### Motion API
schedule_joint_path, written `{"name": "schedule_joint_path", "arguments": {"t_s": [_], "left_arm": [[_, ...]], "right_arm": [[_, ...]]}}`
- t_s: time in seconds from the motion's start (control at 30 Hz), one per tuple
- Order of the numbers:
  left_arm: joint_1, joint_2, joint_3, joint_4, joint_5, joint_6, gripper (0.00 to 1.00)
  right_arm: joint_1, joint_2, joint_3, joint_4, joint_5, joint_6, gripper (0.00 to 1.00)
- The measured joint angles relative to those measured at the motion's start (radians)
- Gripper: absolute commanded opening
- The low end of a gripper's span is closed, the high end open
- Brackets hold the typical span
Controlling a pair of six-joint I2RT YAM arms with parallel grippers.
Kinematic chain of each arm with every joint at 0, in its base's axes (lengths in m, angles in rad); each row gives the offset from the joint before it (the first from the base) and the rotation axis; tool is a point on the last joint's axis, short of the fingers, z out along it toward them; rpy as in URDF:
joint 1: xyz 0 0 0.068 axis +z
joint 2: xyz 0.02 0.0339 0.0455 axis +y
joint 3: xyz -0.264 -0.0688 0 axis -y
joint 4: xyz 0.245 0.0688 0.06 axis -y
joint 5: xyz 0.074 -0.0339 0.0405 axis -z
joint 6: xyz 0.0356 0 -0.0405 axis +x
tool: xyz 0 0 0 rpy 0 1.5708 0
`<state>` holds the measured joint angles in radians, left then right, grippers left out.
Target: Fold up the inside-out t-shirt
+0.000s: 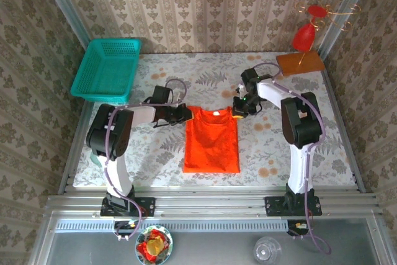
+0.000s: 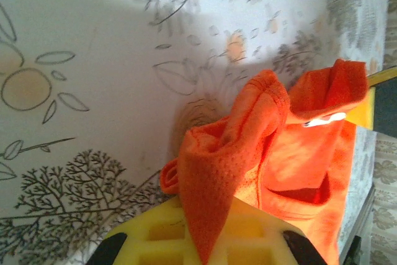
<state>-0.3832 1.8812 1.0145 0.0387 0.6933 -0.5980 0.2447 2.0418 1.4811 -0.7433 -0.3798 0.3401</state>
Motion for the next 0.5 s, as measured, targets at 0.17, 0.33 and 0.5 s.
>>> {"name": "schedule_joint_path", "arguments": {"t_s": [0.17, 0.33, 0.5], "left_arm": [[0.025, -0.085, 0.026, -0.003, 0.020, 0.026, 0.00], [0.036, -0.124, 0.124, -0.002, 0.039, 0.070, 0.00], [0.057, -0.127, 0.275, -0.001, 0.075, 0.098, 0.00]], "right_arm": [[-0.003, -0.180, -0.091, 0.113, 0.003, -0.004, 0.00], [-0.016, -0.266, -0.079, 0.217, 0.006, -0.028, 0.00], [-0.053, -0.261, 0.032, 0.264, 0.014, -0.058, 0.00]]}}
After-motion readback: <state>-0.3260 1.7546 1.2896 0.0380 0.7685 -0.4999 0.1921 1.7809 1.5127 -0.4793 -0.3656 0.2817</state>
